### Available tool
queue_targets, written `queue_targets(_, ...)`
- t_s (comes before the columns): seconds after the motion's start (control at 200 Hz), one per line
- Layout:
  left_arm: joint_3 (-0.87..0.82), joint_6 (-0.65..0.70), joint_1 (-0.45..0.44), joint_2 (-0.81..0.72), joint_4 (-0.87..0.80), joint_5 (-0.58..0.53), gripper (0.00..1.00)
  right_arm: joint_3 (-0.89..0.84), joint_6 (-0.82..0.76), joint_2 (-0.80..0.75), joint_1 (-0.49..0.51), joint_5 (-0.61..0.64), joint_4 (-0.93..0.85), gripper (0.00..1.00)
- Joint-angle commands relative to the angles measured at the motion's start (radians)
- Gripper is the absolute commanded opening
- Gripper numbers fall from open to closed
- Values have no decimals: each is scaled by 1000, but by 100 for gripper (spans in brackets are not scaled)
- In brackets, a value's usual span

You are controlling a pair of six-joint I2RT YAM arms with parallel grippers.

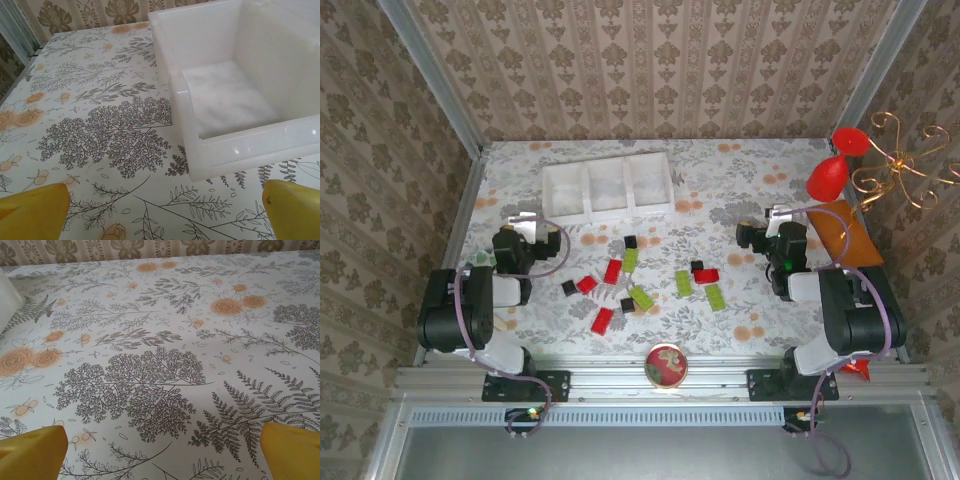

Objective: Sort the legos into containers by color
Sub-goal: Move the container to the top-center of the table.

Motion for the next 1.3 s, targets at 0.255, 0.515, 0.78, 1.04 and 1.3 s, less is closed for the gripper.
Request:
queue_targets(0.255, 21, -12, -2, -1, 4, -7, 100, 17, -15, 1, 6, 22, 10, 100)
queue_targets(0.515, 22, -13, -2, -3, 4, -8, 100, 17, -15, 0, 6, 22, 10, 100)
queue_targets(0.78, 22, -12, -1, -1, 4, -8, 100, 17, -15, 0, 6, 22, 10, 100)
queue_targets(1.04, 23, -14, -1, -3, 3, -5, 100, 16, -15, 0, 6, 22, 10, 100)
queue_targets(1.3, -3, -32, 18, -26, 39, 19, 100, 14, -15, -1, 5, 22, 13, 100)
